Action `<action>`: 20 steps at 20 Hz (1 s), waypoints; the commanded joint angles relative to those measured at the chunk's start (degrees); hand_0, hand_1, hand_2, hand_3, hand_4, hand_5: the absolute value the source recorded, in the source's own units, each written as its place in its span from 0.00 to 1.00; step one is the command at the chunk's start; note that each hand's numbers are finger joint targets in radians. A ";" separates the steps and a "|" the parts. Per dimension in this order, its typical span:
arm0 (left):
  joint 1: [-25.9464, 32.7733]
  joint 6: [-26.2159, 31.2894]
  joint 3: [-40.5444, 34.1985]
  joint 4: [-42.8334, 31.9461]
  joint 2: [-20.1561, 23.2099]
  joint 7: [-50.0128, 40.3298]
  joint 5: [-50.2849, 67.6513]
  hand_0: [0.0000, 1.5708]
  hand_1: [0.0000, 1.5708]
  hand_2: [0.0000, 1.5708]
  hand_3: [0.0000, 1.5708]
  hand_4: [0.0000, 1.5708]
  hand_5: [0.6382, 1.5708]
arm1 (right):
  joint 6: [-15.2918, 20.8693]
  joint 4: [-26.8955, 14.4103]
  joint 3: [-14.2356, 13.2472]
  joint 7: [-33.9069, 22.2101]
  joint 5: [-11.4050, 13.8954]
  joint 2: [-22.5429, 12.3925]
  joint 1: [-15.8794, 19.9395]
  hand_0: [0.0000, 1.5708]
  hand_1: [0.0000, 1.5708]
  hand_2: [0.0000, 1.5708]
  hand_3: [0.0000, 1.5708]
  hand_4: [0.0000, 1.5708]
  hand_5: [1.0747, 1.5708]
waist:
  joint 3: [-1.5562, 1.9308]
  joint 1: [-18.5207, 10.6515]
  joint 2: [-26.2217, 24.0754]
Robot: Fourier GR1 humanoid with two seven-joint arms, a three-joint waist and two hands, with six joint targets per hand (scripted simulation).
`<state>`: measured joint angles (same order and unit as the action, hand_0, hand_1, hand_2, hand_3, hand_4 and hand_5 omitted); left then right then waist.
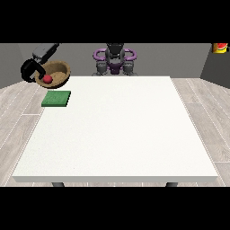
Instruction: Pick the cup and pour the ball into the bowl, then pick the bowl and place it on the pad
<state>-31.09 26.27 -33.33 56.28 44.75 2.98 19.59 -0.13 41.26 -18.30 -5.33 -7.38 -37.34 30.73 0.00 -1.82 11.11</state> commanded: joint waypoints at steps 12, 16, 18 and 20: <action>-0.04 2.12 0.08 1.12 2.58 1.71 2.20 0.00 0.00 0.00 0.00 0.76 0.99 | 1.16 -8.97 -6.75 3.30 -5.50 2.31 2.34 1.00 1.00 1.00 0.56 0.45 1.00 | 0.05 -2.40 3.37; -0.21 1.83 0.66 1.12 2.83 -1.27 3.07 0.00 0.00 0.00 0.00 0.76 0.99 | 5.36 -9.04 -4.90 2.37 -1.92 -0.16 2.11 1.00 1.00 1.00 0.69 0.00 0.96 | 0.03 -2.46 0.86; 0.63 -1.29 2.07 3.55 -0.29 -1.38 2.30 0.00 0.00 0.00 0.00 0.76 0.99 | 5.81 -10.10 -5.44 3.33 -1.99 -0.68 2.51 0.99 0.99 0.96 0.59 0.00 0.97 | 0.05 -2.45 0.54; -0.37 0.45 0.43 -1.56 3.63 0.09 2.10 0.00 0.00 0.00 0.00 0.76 0.99 | 7.51 -7.58 -4.70 3.12 -2.08 1.54 2.88 0.96 0.96 0.90 0.52 0.00 0.96 | 0.00 -0.36 0.99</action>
<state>-31.25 26.65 -32.61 56.68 46.90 2.85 21.82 5.08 33.04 -23.24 -2.25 -9.82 -36.55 33.29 0.02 -3.23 12.60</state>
